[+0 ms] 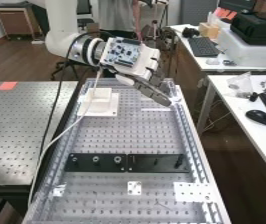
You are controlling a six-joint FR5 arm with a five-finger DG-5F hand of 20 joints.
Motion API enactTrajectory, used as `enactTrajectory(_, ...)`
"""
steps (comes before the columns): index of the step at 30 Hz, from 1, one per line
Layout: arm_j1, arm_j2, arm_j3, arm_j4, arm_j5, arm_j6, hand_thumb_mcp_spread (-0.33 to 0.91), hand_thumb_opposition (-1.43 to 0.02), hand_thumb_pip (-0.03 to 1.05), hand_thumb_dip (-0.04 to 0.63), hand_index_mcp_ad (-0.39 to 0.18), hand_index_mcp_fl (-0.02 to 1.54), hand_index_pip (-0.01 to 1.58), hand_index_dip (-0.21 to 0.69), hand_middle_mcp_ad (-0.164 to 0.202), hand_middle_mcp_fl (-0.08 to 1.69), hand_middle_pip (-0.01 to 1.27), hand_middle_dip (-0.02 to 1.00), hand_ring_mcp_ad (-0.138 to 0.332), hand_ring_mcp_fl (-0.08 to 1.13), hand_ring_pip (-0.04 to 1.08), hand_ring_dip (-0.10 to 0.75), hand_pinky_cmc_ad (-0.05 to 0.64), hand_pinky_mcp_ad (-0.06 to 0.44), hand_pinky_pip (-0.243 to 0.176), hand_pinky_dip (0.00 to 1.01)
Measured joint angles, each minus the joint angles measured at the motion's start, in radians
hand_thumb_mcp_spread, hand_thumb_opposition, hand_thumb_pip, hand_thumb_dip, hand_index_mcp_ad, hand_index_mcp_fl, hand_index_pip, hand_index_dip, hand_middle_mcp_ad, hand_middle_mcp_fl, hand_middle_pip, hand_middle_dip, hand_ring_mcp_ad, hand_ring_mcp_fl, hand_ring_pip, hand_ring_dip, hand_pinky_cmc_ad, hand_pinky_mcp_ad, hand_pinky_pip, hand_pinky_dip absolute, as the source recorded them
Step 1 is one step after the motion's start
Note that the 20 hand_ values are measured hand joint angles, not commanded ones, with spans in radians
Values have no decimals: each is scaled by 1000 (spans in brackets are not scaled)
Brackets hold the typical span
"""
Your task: Grab the chopstick and place it in the clear container
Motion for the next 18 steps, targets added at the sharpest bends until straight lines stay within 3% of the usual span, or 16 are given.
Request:
enactTrajectory(14,107,1,42,-132,45,-52,864,-1136,447,326,-99,1491,187,443,12,1360,188,682,70,942,101,422,492,295,129,154)
enactTrajectory(18,132,-6,64,-171,63,-61,864,-1136,447,326,-96,1496,168,456,12,1360,188,682,51,949,96,422,490,298,129,154)
